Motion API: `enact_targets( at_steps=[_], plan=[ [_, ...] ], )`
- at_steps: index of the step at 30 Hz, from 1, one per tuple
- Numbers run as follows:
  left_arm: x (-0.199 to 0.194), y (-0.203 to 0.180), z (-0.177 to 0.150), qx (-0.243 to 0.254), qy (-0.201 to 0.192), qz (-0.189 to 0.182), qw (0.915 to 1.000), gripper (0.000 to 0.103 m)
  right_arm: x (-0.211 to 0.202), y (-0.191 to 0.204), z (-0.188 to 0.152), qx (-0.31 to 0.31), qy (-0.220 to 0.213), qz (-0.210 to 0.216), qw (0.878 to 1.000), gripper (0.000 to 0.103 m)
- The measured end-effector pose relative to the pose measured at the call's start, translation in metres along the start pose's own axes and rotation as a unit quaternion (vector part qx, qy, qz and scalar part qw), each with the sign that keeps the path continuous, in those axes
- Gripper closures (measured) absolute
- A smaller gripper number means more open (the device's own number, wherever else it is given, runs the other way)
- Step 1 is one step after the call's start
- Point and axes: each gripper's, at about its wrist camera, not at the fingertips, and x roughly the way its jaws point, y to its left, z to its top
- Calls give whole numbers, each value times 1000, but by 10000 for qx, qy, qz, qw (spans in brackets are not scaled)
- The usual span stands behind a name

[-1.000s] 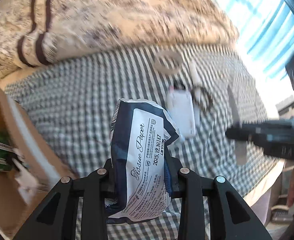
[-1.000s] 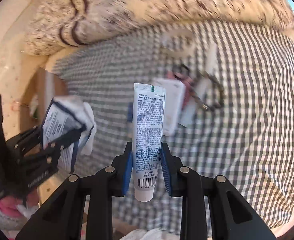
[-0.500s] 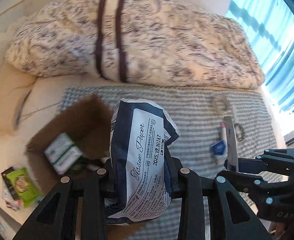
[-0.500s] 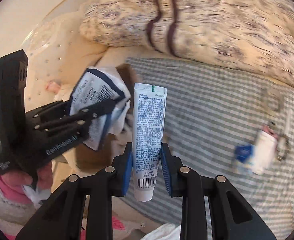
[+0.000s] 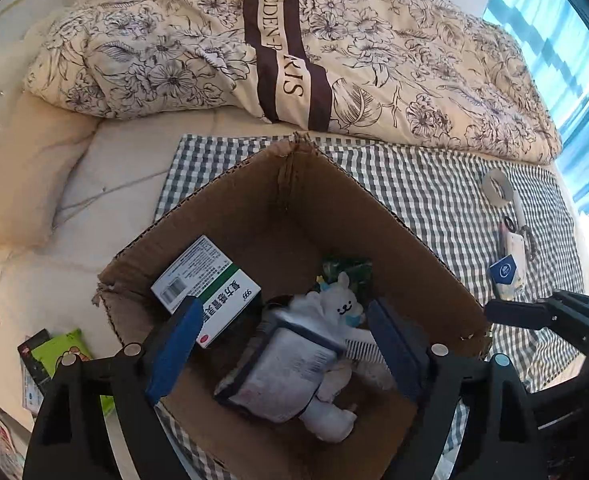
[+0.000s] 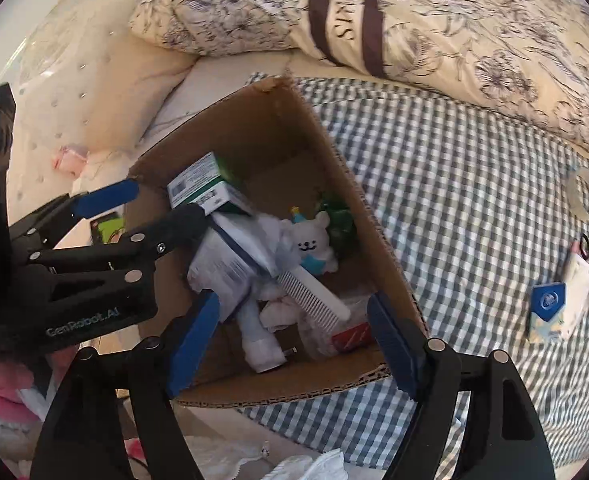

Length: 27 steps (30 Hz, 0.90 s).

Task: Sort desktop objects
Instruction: 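Carry the tissue pack and toothpaste tube into the cardboard box and release both, then grasp the blue Vinda tissue pack with the left tool while the right tool grasps the bead bracelet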

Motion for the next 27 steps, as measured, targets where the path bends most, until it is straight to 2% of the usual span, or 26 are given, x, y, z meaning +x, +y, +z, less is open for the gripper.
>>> enact_targets(
  at_steps=[8, 15, 22, 27],
  plan=[
    [0, -23, 14, 347, 57, -74, 9994, 16, -31, -16, 1, 342, -326, -245, 9986, 26],
    [-3, -65, 26, 713, 53, -117, 9974, 15, -77, -60, -18, 955, -893, -479, 9903, 26],
    [-13, -145, 36, 1173, -148, -304, 9925, 12, -142, -155, -59, 1845, -1359, -923, 9690, 23],
    [-6, -221, 31, 1434, -161, -464, 9884, 10, -174, -232, -93, 2361, -1474, -1107, 9541, 23]
  ],
)
